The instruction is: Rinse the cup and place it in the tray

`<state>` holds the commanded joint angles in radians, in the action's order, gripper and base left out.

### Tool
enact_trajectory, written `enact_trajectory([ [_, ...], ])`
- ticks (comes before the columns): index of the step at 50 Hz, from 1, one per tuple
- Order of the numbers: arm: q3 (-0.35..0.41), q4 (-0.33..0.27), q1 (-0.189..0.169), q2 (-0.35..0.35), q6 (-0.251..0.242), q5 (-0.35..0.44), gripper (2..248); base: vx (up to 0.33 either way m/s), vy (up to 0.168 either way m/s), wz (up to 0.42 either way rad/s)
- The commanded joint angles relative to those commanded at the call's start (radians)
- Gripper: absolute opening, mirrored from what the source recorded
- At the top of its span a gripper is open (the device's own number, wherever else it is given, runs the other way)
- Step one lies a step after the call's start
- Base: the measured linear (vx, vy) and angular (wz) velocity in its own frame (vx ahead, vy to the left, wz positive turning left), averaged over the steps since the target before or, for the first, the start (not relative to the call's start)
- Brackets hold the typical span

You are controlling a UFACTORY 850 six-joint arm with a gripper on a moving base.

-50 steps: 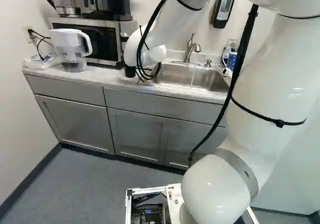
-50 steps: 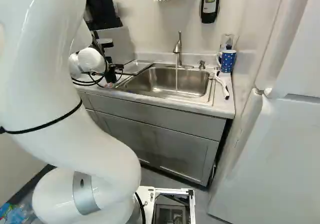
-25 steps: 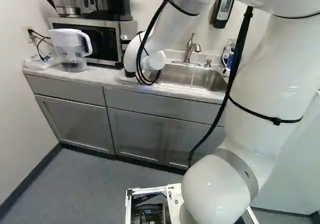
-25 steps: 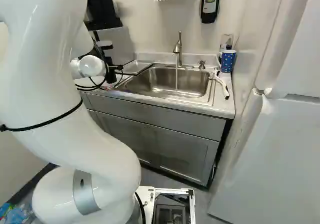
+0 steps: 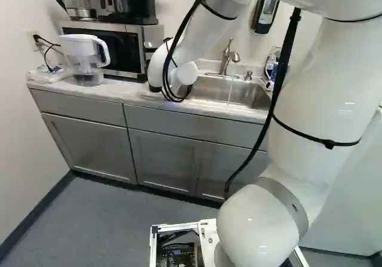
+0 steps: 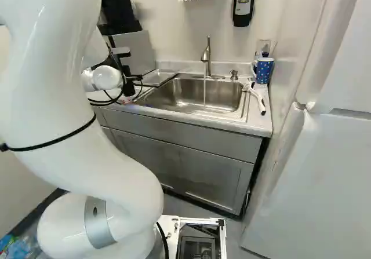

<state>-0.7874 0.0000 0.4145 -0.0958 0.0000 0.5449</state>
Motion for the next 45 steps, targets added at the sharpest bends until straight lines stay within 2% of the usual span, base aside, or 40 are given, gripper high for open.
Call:
enact_trajectory([
  [6,0.0,0.0,0.0,0.0,0.0,0.0,246,0.0,0.0,0.0],
  [7,0.0,0.0,0.0,0.0,0.0,0.0,212,0.0,0.0,0.0],
  [11,0.0,0.0,0.0,0.0,0.0,0.0,212,0.0,0.0,0.0],
  [12,0.0,0.0,0.0,0.0,0.0,0.0,174,0.0,0.0,0.0],
  [16,0.0,0.0,0.0,0.0,0.0,0.0,174,0.0,0.0,0.0],
  [17,0.0,0.0,0.0,0.0,0.0,0.0,136,0.0,0.0,0.0],
  [22,0.0,0.0,0.0,0.0,0.0,0.0,136,0.0,0.0,0.0],
  [23,0.0,0.0,0.0,0.0,0.0,0.0,125,0.0,0.0,0.0],
  [35,-0.003,0.0,0.0,0.006,0.0,0.0,125,0.0,0.0,0.0],
  [45,-0.036,0.0,-0.014,-0.006,0.0,0.0,125,0.0,0.0,0.0],
])
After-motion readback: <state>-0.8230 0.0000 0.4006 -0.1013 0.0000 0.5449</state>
